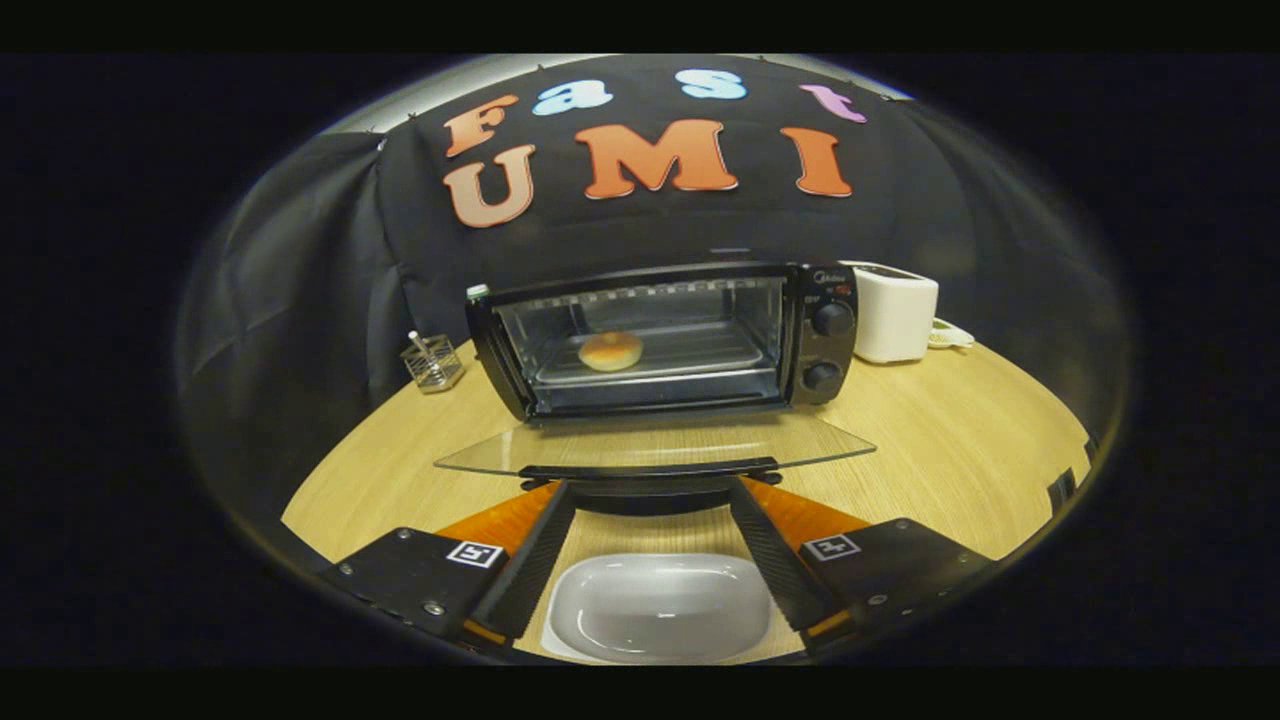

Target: Open the toaster oven, put the food inside, and close the toaster oven door.

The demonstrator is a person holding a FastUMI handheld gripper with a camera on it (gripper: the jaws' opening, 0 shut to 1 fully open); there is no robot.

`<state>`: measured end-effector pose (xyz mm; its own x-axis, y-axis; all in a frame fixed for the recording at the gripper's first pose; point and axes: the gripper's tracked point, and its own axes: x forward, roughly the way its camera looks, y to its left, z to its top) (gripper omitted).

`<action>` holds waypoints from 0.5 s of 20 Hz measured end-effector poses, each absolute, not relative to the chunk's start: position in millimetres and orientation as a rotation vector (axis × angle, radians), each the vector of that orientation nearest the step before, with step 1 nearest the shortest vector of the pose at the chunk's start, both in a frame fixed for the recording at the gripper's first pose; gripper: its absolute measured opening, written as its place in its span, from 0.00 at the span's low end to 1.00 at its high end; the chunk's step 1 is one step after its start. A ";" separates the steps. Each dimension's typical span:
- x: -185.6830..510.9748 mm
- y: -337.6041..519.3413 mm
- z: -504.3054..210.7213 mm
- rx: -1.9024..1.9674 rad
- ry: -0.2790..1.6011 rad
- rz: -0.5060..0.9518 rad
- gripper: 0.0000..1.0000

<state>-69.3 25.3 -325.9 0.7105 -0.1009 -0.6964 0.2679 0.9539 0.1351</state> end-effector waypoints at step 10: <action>26.7 -10.1 -276.4 0.243 0.532 -0.234 0.93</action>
<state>26.7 -10.1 -276.4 0.8365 -0.1563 -0.5252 0.2814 0.9450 0.1669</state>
